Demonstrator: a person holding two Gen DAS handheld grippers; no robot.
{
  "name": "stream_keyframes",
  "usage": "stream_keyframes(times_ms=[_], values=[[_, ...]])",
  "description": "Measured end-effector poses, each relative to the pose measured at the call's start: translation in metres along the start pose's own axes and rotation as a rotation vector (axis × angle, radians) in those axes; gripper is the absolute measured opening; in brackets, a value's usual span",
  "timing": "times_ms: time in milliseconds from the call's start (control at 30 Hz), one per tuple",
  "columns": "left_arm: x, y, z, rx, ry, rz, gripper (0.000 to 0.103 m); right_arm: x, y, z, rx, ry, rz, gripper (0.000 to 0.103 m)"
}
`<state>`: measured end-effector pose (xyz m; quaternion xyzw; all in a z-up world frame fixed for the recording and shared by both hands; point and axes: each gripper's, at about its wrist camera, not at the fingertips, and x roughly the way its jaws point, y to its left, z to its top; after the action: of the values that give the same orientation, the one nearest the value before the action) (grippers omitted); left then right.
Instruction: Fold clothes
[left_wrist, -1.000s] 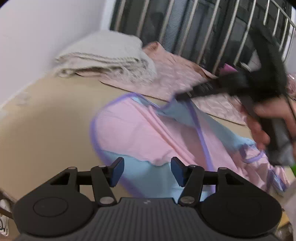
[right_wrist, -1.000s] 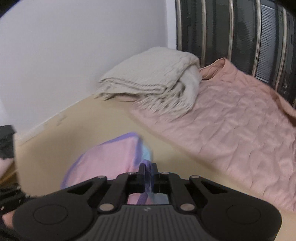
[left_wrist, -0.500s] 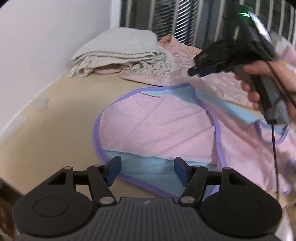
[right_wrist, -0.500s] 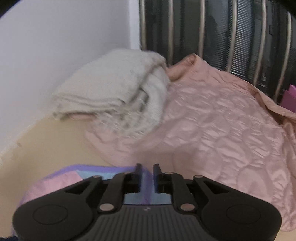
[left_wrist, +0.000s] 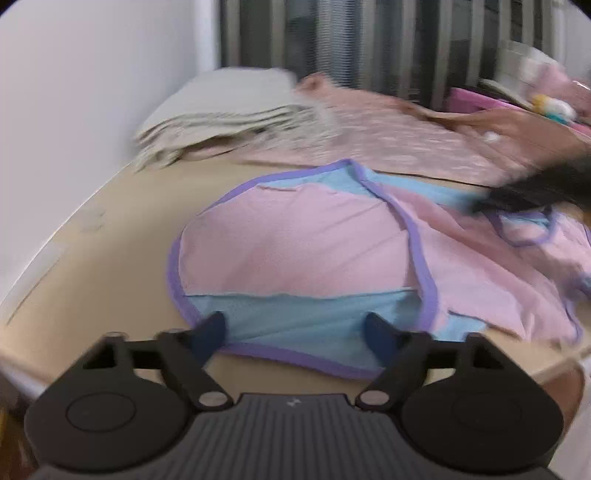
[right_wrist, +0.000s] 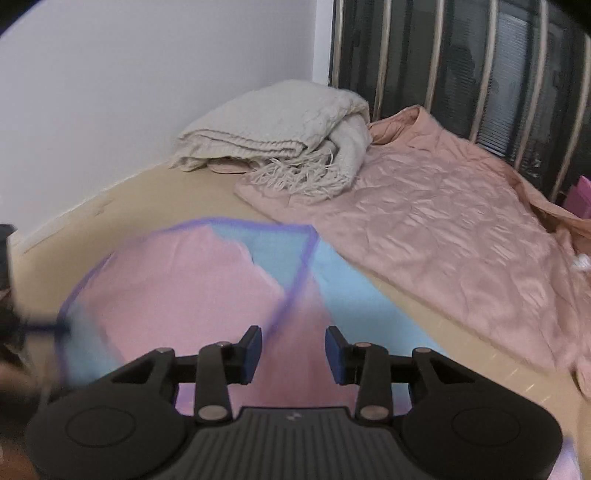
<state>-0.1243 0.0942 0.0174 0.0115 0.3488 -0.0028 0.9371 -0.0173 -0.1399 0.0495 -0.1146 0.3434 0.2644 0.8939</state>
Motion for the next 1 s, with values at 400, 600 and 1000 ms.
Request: stream_keyframes(times_ms=[400,600,1000], values=[[-0.020,-0.024,0.001,-0.085,-0.008,-0.279,0.084,-0.052,-0.041,-0.054,0.201,-0.088,0.050,0.039],[-0.014,-0.024,-0.006,-0.062,0.012,-0.238,0.083,0.015,-0.037,-0.028,0.341,0.003,0.175,0.045],[-0.011,-0.012,-0.004,-0.052,0.010,-0.192,0.083,0.028,-0.110,0.018,0.423,-0.049,0.021,0.047]])
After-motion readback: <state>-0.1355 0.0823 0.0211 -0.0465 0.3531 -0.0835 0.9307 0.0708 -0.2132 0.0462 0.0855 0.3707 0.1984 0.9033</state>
